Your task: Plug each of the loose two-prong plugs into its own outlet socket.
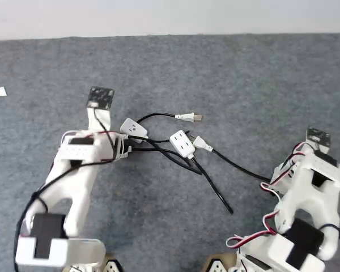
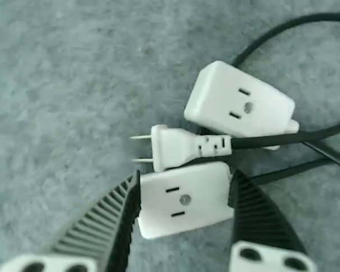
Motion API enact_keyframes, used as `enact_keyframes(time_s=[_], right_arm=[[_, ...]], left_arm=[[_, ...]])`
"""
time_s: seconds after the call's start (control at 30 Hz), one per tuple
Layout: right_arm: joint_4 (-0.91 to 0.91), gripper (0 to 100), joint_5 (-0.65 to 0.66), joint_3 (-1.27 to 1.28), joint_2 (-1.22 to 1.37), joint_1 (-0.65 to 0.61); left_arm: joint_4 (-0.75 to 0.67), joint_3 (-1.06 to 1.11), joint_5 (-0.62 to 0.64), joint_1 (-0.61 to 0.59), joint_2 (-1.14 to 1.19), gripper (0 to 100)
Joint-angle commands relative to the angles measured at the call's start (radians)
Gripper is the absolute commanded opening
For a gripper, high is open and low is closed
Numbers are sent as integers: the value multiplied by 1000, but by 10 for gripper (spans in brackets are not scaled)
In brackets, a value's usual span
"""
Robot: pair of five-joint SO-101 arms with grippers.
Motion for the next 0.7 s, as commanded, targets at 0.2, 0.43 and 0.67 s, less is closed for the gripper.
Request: enact_keyframes(time_s=[0.2,0.43,0.67], right_arm=[[-27,208,-12,0,-15,-30],[-47,208,-12,8,-15,-33],[-59,208,-12,12,-15,-59]], left_arm=[[384,-369,-242,51,285,235],[583,-432,-559,54,362,143],[597,-414,-629,63,361,38]])
